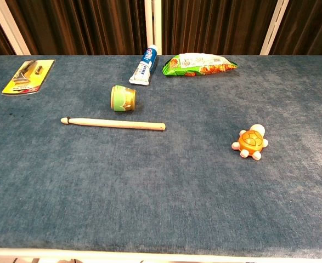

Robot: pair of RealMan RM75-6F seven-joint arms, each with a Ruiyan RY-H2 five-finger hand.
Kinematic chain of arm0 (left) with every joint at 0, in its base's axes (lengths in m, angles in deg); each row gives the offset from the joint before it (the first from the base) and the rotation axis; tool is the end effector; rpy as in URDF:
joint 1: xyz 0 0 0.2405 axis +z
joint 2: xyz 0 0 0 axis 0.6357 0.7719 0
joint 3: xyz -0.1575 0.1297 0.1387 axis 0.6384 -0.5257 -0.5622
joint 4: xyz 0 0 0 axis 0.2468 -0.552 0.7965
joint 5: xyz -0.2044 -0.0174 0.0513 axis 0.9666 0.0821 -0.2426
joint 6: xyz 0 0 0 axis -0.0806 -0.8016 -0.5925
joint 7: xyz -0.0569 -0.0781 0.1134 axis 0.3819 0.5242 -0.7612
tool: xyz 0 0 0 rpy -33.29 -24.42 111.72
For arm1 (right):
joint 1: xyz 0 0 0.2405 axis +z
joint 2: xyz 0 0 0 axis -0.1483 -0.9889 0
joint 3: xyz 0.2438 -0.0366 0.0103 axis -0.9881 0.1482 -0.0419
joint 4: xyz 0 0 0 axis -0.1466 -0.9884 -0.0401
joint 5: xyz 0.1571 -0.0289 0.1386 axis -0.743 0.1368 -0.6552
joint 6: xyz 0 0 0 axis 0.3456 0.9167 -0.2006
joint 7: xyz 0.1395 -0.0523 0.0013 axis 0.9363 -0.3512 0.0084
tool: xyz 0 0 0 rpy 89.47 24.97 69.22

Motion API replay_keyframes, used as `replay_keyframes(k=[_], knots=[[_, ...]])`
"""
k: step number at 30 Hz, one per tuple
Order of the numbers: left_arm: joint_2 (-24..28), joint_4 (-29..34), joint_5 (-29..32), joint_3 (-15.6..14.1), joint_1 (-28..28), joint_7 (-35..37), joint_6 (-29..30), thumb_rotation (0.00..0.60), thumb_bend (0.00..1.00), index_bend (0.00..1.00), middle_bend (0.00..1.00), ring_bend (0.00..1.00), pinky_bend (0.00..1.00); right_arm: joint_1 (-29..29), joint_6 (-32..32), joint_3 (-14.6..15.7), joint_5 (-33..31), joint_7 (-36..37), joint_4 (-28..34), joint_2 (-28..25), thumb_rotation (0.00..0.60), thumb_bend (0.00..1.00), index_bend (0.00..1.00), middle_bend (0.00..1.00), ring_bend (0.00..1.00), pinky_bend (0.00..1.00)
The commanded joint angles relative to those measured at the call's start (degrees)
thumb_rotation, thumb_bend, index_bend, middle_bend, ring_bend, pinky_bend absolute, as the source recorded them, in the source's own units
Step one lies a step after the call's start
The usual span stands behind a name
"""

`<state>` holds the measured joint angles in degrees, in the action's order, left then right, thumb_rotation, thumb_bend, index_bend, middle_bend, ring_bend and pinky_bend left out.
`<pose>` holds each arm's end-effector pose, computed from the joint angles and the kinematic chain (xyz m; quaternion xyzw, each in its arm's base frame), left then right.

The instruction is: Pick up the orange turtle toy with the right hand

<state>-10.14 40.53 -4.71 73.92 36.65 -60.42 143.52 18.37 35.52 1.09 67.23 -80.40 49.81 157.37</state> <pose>-0.3155 0.1629 0.1527 -0.6185 -0.3575 -0.3953 0.5774 -0.3013 -0.2044 0.1054 0.6506 -0.3971 0.3507 0.5441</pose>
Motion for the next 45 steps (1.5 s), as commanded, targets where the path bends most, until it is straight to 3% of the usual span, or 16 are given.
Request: replay_keyframes(k=[1, 11, 17, 26, 32, 38, 45], knots=[[-0.21, -0.21, 0.12, 0.01, 0.0, 0.13, -0.15, 0.6, 0.12, 0.1, 0.08, 0.0, 0.01, 0.24, -0.19, -0.09, 0.15, -0.24, 0.2, -0.02, 0.6, 0.04, 0.0, 0.0, 0.0, 0.0], [-0.53, -0.69, 0.22, 0.09, 0.16, 0.29, 0.0, 0.6, 0.12, 0.1, 0.08, 0.0, 0.01, 2.72, -2.72, -0.15, 1.98, -2.61, 0.91, -0.33, 0.6, 0.05, 0.0, 0.0, 0.0, 0.0], [-0.56, -0.18, 0.16, 0.03, -0.06, 0.19, -0.51, 0.6, 0.12, 0.1, 0.08, 0.0, 0.01, 7.82, -8.71, -0.11, 4.77, -5.35, -0.73, 0.75, 0.6, 0.07, 0.0, 0.03, 0.0, 0.0], [-0.59, 0.15, 0.48, -0.03, -0.17, -0.7, -1.16, 0.6, 0.12, 0.1, 0.08, 0.0, 0.01, 16.44, -18.71, -0.35, 7.35, -3.5, -5.36, 4.71, 0.6, 0.07, 0.03, 0.11, 0.04, 0.0], [-0.24, 0.08, 1.55, 0.2, 0.17, -0.04, -1.24, 0.6, 0.12, 0.1, 0.08, 0.0, 0.01, 20.03, -21.17, -1.16, 7.77, -5.64, -6.07, 7.73, 0.6, 0.09, 0.12, 0.19, 0.12, 0.0], [-0.44, -0.85, 1.72, 0.15, 0.07, 0.85, -1.74, 0.6, 0.12, 0.11, 0.08, 0.0, 0.01, 22.17, -22.17, -1.33, 7.82, -8.24, -7.23, 10.62, 0.6, 0.12, 0.34, 0.31, 0.24, 0.0], [-0.47, -1.74, 1.93, 0.14, 0.33, 1.82, -1.6, 0.6, 0.12, 0.11, 0.08, 0.0, 0.01, 23.96, -23.36, -0.97, 7.26, -9.15, -8.57, 13.22, 0.6, 0.14, 0.35, 0.32, 0.25, 0.0]])
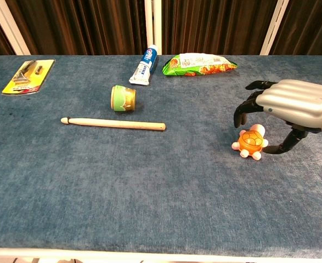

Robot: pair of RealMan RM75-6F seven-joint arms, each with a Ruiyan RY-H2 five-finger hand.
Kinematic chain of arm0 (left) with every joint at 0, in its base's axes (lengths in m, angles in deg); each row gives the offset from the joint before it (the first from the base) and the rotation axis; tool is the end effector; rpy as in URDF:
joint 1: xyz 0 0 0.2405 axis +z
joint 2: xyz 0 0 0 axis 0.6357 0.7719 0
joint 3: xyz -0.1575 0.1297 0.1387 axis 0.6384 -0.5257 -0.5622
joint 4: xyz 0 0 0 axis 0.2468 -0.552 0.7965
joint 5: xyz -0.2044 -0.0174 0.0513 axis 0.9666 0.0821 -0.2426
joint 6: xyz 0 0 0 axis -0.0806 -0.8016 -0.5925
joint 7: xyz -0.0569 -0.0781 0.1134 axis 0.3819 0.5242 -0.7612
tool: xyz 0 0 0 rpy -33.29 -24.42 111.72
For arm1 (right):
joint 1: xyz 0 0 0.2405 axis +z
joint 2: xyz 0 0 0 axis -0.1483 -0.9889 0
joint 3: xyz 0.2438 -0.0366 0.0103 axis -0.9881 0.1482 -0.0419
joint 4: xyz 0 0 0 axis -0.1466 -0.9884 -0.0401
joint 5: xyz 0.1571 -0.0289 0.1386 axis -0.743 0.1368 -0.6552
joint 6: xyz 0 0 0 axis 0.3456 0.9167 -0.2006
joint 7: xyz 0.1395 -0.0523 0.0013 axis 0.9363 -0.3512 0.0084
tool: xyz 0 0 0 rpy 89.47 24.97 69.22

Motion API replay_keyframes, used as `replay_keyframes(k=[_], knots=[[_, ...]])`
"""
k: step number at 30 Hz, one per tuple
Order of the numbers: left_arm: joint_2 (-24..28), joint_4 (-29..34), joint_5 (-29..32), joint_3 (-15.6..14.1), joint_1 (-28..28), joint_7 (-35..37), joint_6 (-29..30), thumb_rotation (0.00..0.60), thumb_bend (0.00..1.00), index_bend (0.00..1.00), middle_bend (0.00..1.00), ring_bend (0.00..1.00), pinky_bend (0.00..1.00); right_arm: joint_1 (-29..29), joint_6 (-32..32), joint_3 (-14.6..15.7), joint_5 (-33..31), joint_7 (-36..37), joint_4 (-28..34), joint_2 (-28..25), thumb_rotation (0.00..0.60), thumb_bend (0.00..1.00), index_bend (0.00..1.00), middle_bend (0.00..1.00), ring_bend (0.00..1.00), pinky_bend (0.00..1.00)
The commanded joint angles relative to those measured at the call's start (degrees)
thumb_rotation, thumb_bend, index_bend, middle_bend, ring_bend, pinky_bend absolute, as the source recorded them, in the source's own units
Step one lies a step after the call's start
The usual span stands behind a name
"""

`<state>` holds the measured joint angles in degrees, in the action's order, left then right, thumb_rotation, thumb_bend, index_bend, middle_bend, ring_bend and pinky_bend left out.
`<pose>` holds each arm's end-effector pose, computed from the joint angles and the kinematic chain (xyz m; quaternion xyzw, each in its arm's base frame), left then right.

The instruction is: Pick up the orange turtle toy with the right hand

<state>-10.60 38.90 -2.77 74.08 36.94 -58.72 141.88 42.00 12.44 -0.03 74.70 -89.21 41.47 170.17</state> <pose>-0.3272 0.1624 0.1521 -0.6100 -0.3758 -0.3827 0.5833 -0.2000 -0.2906 -0.0100 0.8445 -0.2407 0.3109 0.3637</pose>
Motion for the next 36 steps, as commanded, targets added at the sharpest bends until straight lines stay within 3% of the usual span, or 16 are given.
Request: replay_keyframes(k=[1, 8, 13, 18, 24, 27, 34, 36], knots=[[-0.02, -0.2, -0.02, -0.04, 0.07, 0.23, 0.04, 0.6, 0.12, 0.11, 0.08, 0.0, 0.01, 0.46, -0.37, 0.19, -0.36, -0.48, -0.28, 0.6, 0.6, 0.15, 0.35, 0.32, 0.25, 0.0], [-0.2, -0.97, -0.25, -0.26, 0.09, 1.19, -0.13, 0.6, 0.12, 0.11, 0.08, 0.0, 0.01, 0.85, -0.71, 0.68, -1.79, -1.73, -0.47, 1.13, 0.6, 0.16, 0.37, 0.33, 0.25, 0.01], [-0.35, -1.34, -0.17, -0.25, 0.12, 1.55, -0.19, 0.6, 0.12, 0.11, 0.08, 0.0, 0.01, 1.22, -0.98, 0.83, -2.64, -1.97, -0.84, 1.62, 0.6, 0.17, 0.42, 0.39, 0.3, 0.06], [-0.39, -1.53, -0.03, -0.18, 0.15, 1.73, -0.23, 0.6, 0.12, 0.11, 0.08, 0.0, 0.01, 1.32, 0.05, 0.86, -2.82, -2.1, -2.03, 3.17, 0.6, 0.27, 0.6, 0.53, 0.5, 0.22], [-0.44, -1.79, 0.04, -0.17, 0.13, 2.01, -0.37, 0.6, 0.12, 0.11, 0.08, 0.0, 0.01, 0.84, 2.76, 1.32, -1.91, -1.89, -4.58, 5.4, 0.6, 0.42, 0.88, 0.75, 0.74, 0.42], [-0.45, -1.89, 0.02, -0.16, 0.15, 2.11, -0.32, 0.6, 0.12, 0.11, 0.08, 0.0, 0.01, 0.44, 4.42, 1.39, -1.51, -1.57, -6.01, 6.16, 0.6, 0.49, 0.99, 0.83, 0.83, 0.47], [-0.51, -1.96, -0.02, -0.18, 0.13, 2.09, -0.39, 0.6, 0.12, 0.11, 0.08, 0.0, 0.01, -0.5, 6.36, 0.66, -3.01, -1.53, -8.07, 6.45, 0.6, 0.52, 1.0, 0.87, 0.86, 0.48], [-0.5, -1.91, -0.04, -0.18, 0.06, 2.01, -0.51, 0.6, 0.12, 0.11, 0.08, 0.0, 0.01, -0.85, 7.24, 0.12, -3.65, -1.07, -9.32, 6.69, 0.6, 0.45, 0.98, 0.84, 0.84, 0.41]])
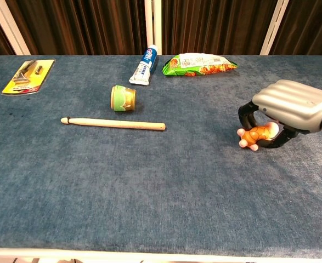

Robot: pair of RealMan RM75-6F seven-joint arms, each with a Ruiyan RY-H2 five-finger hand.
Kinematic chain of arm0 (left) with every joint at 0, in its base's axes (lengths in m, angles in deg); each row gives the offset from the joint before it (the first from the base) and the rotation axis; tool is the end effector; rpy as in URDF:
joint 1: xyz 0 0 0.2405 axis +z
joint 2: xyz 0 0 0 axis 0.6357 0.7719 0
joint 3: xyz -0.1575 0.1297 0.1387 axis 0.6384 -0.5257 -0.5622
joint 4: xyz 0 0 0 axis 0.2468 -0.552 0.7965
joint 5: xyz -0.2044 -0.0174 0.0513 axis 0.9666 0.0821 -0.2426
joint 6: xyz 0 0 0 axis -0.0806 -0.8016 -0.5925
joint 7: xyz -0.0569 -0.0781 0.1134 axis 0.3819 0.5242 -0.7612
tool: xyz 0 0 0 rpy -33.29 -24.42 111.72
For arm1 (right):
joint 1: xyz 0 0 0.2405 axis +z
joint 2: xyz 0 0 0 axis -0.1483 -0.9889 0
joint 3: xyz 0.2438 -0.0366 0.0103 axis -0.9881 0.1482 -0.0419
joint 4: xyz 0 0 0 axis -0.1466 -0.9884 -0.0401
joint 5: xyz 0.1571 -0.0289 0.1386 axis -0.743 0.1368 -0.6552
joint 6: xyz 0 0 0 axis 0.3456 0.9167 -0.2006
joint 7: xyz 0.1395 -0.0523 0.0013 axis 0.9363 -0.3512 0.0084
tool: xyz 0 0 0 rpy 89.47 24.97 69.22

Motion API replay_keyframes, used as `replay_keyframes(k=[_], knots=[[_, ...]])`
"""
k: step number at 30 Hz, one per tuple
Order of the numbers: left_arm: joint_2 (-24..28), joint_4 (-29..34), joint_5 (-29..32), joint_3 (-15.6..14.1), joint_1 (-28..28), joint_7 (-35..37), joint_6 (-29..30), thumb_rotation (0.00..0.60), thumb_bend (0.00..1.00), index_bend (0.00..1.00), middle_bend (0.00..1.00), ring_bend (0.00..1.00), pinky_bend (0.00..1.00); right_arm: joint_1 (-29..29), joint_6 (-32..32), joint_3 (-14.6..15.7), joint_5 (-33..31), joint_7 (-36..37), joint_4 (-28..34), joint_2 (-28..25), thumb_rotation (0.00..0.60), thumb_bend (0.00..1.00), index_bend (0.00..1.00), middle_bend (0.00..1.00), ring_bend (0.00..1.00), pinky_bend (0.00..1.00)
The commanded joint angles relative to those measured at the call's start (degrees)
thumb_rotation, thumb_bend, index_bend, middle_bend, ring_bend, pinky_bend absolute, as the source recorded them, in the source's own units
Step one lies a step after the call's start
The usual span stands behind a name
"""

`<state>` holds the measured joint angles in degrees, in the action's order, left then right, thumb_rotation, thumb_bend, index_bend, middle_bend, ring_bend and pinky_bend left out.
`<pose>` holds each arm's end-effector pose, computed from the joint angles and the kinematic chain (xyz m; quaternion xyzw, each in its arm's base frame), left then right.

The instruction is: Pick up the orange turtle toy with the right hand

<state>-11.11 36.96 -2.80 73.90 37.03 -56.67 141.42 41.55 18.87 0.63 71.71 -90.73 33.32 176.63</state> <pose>-0.3337 0.1614 0.1514 -0.6095 -0.3830 -0.3819 0.5797 -0.2098 -0.3002 -0.0211 0.8170 -0.2319 0.3297 0.4123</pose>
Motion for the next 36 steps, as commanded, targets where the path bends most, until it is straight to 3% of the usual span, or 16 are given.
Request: replay_keyframes(k=[1, 4, 6, 12, 15, 22, 28, 30, 36], knots=[[0.01, 0.06, -0.02, 0.0, -0.07, -0.1, -0.1, 0.6, 0.12, 0.11, 0.08, 0.0, 0.01, -0.42, 0.54, -0.59, -1.06, 0.53, -1.7, 0.13, 0.6, 0.39, 0.94, 0.82, 0.81, 0.36], [0.04, 0.23, -0.02, 0.01, -0.19, -0.28, -0.32, 0.6, 0.12, 0.11, 0.08, 0.0, 0.01, -0.19, -1.74, -0.85, -3.1, 0.86, -1.63, -1.03, 0.6, 0.18, 0.69, 0.66, 0.58, 0.18], [0.09, 0.38, 0.05, 0.01, -0.27, -0.42, -0.5, 0.6, 0.12, 0.11, 0.08, 0.0, 0.01, -0.1, -2.56, -1.24, -4.27, 1.29, -0.94, -1.85, 0.6, 0.08, 0.5, 0.5, 0.38, 0.06], [0.27, 0.79, 0.09, 0.02, -0.4, -0.84, -0.75, 0.6, 0.12, 0.11, 0.08, 0.0, 0.01, 0.1, -4.64, -1.69, -6.75, 2.27, 1.56, -4.11, 0.6, 0.03, 0.21, 0.24, 0.11, 0.0], [0.37, 0.95, 0.01, 0.0, -0.38, -0.96, -0.64, 0.6, 0.12, 0.11, 0.08, 0.0, 0.01, 0.03, -5.17, -1.69, -7.62, 2.11, 3.09, -5.28, 0.6, 0.03, 0.15, 0.2, 0.07, 0.0], [0.37, 1.12, -0.08, -0.07, -0.32, -1.15, -0.54, 0.6, 0.12, 0.11, 0.08, 0.0, 0.01, -0.25, -4.85, -1.55, -8.38, 1.26, 4.53, -6.24, 0.6, 0.04, 0.19, 0.23, 0.07, 0.0], [0.36, 0.94, 0.32, -0.04, -0.29, -0.89, -0.83, 0.6, 0.12, 0.11, 0.08, 0.0, 0.02, 0.22, -6.06, -1.18, -9.17, -0.38, 3.45, -5.13, 0.6, 0.18, 0.28, 0.31, 0.08, 0.0], [0.36, 0.85, 0.38, -0.02, -0.32, -0.76, -0.93, 0.6, 0.12, 0.11, 0.08, 0.0, 0.02, 0.32, -5.97, -1.21, -9.19, -0.45, 2.85, -4.41, 0.6, 0.21, 0.35, 0.36, 0.09, 0.0], [0.43, 0.75, 0.45, 0.17, -0.29, -0.44, -0.65, 0.6, 0.12, 0.11, 0.08, 0.0, 0.02, -0.1, -1.96, -1.33, -7.03, -0.98, -1.48, -0.97, 0.6, 0.28, 0.7, 0.59, 0.22, 0.0]])
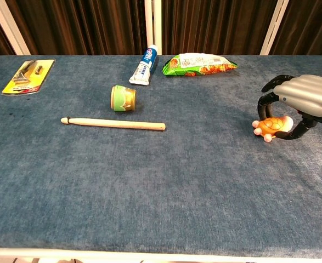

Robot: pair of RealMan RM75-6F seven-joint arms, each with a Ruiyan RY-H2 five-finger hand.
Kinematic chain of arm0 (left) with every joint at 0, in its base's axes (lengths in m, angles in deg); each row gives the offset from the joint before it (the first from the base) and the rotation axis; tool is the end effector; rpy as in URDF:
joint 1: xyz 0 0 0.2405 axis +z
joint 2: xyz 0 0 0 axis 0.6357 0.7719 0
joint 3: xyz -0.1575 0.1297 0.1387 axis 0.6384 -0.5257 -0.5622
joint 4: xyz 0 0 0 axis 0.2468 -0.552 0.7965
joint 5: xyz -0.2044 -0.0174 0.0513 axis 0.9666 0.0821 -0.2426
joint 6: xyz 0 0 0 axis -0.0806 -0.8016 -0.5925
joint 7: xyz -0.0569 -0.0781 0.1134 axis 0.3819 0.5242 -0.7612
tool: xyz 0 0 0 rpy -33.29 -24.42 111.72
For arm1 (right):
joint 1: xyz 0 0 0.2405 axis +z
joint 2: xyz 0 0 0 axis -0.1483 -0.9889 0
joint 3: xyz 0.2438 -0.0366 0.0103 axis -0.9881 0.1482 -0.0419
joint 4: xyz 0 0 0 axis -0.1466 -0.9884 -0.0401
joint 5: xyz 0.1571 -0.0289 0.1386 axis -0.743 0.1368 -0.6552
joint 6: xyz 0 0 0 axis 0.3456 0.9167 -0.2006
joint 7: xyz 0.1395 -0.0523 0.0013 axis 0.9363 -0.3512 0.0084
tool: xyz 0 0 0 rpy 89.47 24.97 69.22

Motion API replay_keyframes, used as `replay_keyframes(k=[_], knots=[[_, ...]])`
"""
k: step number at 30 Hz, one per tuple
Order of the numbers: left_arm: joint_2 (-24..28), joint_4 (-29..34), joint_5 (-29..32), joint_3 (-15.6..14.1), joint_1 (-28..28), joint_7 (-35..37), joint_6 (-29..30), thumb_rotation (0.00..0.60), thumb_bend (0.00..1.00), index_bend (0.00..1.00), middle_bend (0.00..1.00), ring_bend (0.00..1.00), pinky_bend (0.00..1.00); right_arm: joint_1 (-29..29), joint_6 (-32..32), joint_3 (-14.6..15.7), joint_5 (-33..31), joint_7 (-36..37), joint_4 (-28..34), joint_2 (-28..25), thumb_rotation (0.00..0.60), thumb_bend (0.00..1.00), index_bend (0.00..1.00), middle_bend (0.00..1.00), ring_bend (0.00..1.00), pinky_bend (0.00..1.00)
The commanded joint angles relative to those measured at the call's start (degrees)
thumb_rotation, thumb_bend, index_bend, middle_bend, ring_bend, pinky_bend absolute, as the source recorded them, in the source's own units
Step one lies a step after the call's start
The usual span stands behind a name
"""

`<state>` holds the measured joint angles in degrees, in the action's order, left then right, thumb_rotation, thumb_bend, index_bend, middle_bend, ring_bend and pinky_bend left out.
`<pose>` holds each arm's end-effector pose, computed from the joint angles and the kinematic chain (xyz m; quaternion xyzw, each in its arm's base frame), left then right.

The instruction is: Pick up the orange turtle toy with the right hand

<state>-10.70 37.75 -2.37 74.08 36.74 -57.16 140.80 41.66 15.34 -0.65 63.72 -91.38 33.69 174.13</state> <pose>-0.3325 0.1637 0.1519 -0.6096 -0.3846 -0.3791 0.5803 -0.2328 -0.3161 -0.0049 0.7965 -0.2800 0.2921 0.4493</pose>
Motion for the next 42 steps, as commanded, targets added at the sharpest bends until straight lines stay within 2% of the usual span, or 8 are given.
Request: replay_keyframes(k=[1, 7, 15, 17, 20, 25, 31, 42], knots=[[-0.01, -0.08, 0.05, -0.02, 0.01, 0.09, -0.07, 0.6, 0.12, 0.11, 0.08, 0.0, 0.02, -0.21, 1.86, 0.0, 1.2, -0.28, -2.3, 1.83, 0.6, 0.29, 0.74, 0.63, 0.23, 0.0], [-0.16, -0.39, 0.09, -0.1, 0.09, 0.38, -0.11, 0.6, 0.12, 0.11, 0.08, 0.0, 0.03, -0.63, 4.45, 0.08, 2.65, 0.78, -5.31, 3.88, 0.6, 0.37, 0.98, 0.82, 0.34, 0.0], [-0.13, -0.29, -0.12, -0.15, 0.08, 0.28, 0.0, 0.6, 0.12, 0.11, 0.08, 0.0, 0.03, -1.0, 5.13, 0.17, 2.83, 1.28, -6.22, 4.23, 0.6, 0.39, 1.0, 0.87, 0.36, 0.0], [-0.09, -0.21, -0.21, -0.15, 0.07, 0.2, 0.05, 0.6, 0.12, 0.11, 0.08, 0.0, 0.03, -0.89, 4.34, 0.42, 2.76, 1.53, -5.45, 3.19, 0.6, 0.28, 0.91, 0.8, 0.34, 0.0], [-0.06, -0.11, -0.28, -0.13, 0.02, 0.07, 0.07, 0.6, 0.12, 0.11, 0.08, 0.0, 0.03, -0.81, 3.35, 0.25, 1.97, 1.23, -3.49, 1.49, 0.6, 0.07, 0.53, 0.51, 0.2, 0.0], [-0.07, 0.06, -0.38, -0.17, -0.02, -0.13, 0.03, 0.6, 0.12, 0.11, 0.08, 0.0, 0.03, -1.25, 4.62, -0.47, 1.58, 0.44, 0.4, -1.02, 0.6, 0.01, 0.09, 0.17, 0.0, 0.0], [-0.1, 0.15, -0.46, -0.2, -0.01, -0.3, 0.11, 0.6, 0.12, 0.11, 0.08, 0.0, 0.03, -1.67, 4.33, 0.03, 1.28, -0.56, 2.36, -2.25, 0.6, 0.01, 0.07, 0.19, 0.0, 0.0], [0.01, 0.15, -0.18, -0.15, -0.07, -0.21, -0.19, 0.6, 0.12, 0.11, 0.08, 0.0, 0.03, -0.76, 2.05, 0.16, 0.56, -1.3, 1.03, -0.72, 0.6, 0.08, 0.3, 0.31, 0.0, 0.0]])
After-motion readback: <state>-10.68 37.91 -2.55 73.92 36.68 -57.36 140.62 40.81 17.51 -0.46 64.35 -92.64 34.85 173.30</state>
